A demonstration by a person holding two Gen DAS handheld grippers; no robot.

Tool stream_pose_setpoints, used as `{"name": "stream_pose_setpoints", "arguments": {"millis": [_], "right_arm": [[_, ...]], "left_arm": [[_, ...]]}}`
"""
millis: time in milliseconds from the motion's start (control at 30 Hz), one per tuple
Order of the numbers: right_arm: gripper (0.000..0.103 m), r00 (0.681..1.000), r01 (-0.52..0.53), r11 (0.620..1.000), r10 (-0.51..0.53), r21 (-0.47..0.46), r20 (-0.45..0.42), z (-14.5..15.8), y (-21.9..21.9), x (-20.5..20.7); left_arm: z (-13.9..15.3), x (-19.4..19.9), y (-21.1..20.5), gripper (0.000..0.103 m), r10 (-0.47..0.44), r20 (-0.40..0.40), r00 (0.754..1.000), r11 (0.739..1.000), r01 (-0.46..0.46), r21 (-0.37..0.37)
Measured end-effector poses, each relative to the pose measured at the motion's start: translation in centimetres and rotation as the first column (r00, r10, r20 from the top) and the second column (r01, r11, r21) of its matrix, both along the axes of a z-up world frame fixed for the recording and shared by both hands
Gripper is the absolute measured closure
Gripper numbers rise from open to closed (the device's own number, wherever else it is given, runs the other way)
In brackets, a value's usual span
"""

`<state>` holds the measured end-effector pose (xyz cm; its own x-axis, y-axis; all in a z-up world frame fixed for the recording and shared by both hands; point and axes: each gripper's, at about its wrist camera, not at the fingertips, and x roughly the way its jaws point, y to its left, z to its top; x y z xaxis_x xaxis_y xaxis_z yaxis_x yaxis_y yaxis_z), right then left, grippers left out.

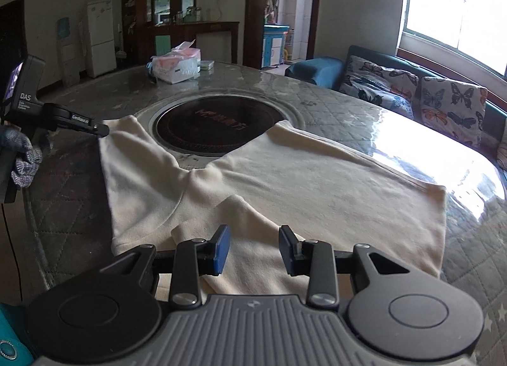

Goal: Fold clothes

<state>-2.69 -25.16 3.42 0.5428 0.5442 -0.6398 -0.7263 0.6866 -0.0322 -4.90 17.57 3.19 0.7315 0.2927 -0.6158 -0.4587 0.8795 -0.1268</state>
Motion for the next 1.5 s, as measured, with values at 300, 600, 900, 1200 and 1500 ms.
{"name": "stream_pose_setpoints", "arguments": {"millis": [300, 600, 900, 1200, 1500], "right_arm": [[0.069, 0.995, 0.098, 0.993, -0.098, 0.060, -0.004, 0.5, -3.2, -0.2], [0.069, 0.975, 0.222, 0.966, -0.221, 0.130, -0.027, 0.8, -7.7, -0.3], [0.069, 0.936, 0.352, 0.925, -0.348, 0.144, -0.051, 0.2, -11.7, -0.3], [0.069, 0.935, 0.352, 0.921, -0.341, 0.166, -0.096, -0.3, -11.7, 0.5], [0.070, 0.946, 0.314, 0.938, -0.296, 0.145, -0.133, -2.0, -8.9, 2.4]], "left_arm": [[7.2, -0.7, -7.8, 0.098, -0.278, 0.222, 0.934, 0.956, 0.291, -0.027], [7.0, 0.9, -17.5, 0.098, -0.549, 0.225, 0.805, 0.825, 0.566, -0.011], [4.0, 2.9, -26.5, 0.079, -0.749, 0.160, 0.643, 0.648, 0.761, -0.024], [2.1, 2.1, -20.3, 0.060, -0.678, 0.069, 0.732, 0.733, 0.680, -0.005], [0.7, 3.2, -14.7, 0.065, -0.552, 0.004, 0.834, 0.834, 0.552, 0.003]]}}
